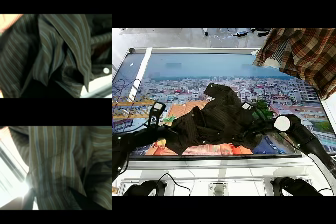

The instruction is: Fold the clothes and pants, and hang the long-sleeved shirts on hangers.

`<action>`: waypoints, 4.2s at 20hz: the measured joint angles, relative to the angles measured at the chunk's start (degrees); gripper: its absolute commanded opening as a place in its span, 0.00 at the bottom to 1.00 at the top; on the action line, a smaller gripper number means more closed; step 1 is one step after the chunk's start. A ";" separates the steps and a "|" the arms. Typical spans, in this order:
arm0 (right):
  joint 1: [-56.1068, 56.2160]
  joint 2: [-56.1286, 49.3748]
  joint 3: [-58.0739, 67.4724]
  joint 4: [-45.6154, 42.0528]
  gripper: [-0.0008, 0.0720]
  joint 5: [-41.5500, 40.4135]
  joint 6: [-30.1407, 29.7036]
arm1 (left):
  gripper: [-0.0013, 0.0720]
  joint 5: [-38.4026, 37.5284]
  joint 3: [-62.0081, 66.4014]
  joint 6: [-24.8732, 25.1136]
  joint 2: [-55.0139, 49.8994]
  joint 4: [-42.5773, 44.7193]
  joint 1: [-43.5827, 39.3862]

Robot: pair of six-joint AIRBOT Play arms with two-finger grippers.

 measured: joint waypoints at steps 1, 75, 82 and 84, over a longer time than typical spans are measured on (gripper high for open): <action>0.15 0.00 0.83 0.90 0.74 -1.57 -0.76 | 0.05 0.24 -0.74 0.00 0.02 -0.26 0.00; 5.97 -27.91 58.23 -2.40 0.06 7.30 12.92 | 0.58 -19.80 12.72 10.38 -24.11 -2.29 59.45; 5.97 -27.91 58.23 -2.38 0.06 7.30 12.92 | 0.27 -23.76 12.85 15.85 -32.98 -3.65 57.07; 5.97 -27.91 58.23 -2.38 0.06 7.26 13.09 | 0.11 -25.77 12.85 16.33 -34.97 -4.15 56.00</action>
